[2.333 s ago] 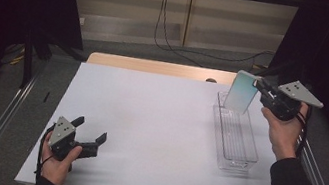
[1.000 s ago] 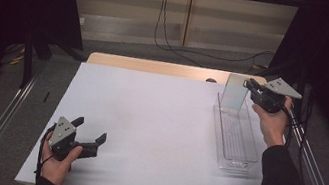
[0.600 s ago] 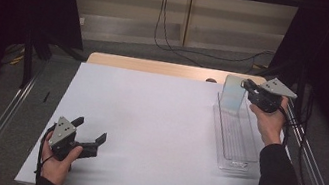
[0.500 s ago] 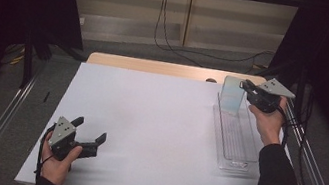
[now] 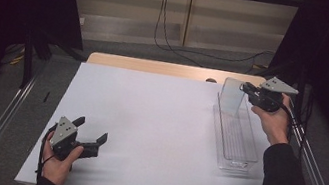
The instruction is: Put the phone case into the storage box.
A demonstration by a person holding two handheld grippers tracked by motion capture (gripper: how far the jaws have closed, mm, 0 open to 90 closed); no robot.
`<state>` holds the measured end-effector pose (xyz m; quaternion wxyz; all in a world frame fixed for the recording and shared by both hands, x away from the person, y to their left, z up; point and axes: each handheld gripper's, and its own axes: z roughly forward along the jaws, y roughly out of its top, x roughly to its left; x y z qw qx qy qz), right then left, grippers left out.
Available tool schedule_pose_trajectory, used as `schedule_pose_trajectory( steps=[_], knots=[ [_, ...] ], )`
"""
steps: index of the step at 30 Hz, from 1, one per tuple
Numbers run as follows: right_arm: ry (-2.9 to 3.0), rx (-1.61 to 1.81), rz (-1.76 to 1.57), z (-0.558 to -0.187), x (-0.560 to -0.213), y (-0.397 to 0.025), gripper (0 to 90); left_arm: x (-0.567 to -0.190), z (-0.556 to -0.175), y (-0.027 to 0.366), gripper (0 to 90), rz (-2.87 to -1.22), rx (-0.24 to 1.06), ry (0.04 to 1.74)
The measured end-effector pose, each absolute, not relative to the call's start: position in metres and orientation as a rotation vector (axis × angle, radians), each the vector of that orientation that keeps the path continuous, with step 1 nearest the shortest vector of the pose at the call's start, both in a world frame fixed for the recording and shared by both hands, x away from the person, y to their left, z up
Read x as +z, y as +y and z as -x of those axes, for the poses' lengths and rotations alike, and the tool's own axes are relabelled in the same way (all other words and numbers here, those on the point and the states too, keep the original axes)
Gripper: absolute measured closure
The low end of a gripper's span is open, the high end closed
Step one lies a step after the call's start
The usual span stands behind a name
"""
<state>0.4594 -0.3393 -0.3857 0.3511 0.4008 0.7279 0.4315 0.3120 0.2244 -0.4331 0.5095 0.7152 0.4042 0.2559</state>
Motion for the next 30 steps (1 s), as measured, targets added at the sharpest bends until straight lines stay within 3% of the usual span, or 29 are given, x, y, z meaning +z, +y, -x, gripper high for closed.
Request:
schedule_pose_trajectory(
  steps=[30],
  knots=[
    [1.948,0.970,-0.956,-0.478,-0.382,-0.334,80.1,-0.434,-0.313,0.223,3.3,-1.737,0.621,0.966]
  ],
)
